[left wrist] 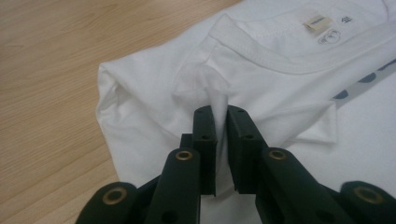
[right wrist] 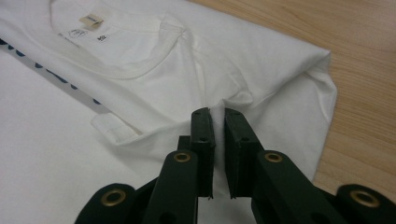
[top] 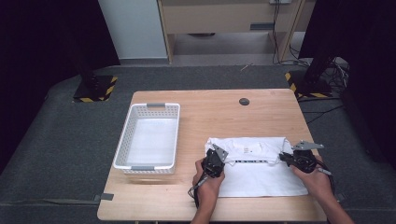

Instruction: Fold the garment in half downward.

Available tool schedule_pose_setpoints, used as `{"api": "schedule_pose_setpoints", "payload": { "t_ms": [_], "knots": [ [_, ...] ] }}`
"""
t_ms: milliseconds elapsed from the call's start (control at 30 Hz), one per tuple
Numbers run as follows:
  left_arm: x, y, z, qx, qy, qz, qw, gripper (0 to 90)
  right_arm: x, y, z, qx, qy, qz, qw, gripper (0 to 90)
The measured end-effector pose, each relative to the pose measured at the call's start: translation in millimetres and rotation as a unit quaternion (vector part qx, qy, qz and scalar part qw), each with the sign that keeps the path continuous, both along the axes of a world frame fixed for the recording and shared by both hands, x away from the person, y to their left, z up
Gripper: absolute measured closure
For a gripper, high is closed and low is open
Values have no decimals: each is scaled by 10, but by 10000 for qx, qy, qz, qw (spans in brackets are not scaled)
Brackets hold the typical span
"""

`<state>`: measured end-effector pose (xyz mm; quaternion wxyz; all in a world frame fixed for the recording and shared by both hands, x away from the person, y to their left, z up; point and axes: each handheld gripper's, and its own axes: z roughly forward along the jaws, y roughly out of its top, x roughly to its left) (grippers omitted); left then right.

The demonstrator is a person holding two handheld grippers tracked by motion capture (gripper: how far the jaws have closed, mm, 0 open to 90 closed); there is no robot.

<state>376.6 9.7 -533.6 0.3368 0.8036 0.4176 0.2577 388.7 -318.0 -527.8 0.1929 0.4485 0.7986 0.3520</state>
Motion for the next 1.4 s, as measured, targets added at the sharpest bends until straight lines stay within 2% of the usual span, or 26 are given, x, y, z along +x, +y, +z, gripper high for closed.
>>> {"api": "schedule_pose_setpoints", "payload": {
  "t_ms": [133,233,300,400,500,667,800,900,1067,1133,1267,1400],
  "knots": [
    [24,41,16,-42,66,27,10000,723,-18,9,43,-98,-65,45,9999,761],
    [37,68,34,-138,150,74,9998,655,-18,-18,89,-49,-96,-2,9999,689],
    [31,76,57,-108,155,64,9998,595,-13,-34,126,-51,-146,-20,9999,631],
    [16,95,72,-166,184,52,9997,572,2,-27,189,-32,-201,-55,9998,549],
    [6,96,70,-213,199,54,9996,536,45,14,235,3,-239,-41,9997,541],
    [17,112,130,-399,135,82,9991,524,150,148,219,-45,-221,104,9997,578],
    [54,92,179,-359,107,42,9993,537,251,225,171,-77,-168,111,9998,560],
    [98,80,191,-394,53,107,9992,544,328,274,130,-128,-128,93,9998,540],
    [192,41,219,-434,-2,90,9990,582,408,355,131,-7,-125,123,9998,547],
    [237,2,227,-399,14,39,9992,578,436,383,119,81,-62,133,9999,548],
    [346,-62,206,-340,59,39,9994,553,484,437,71,48,-32,176,9998,523],
    [430,-100,163,-418,160,0,9990,538,507,466,39,27,-44,159,9999,476]
  ]
}}
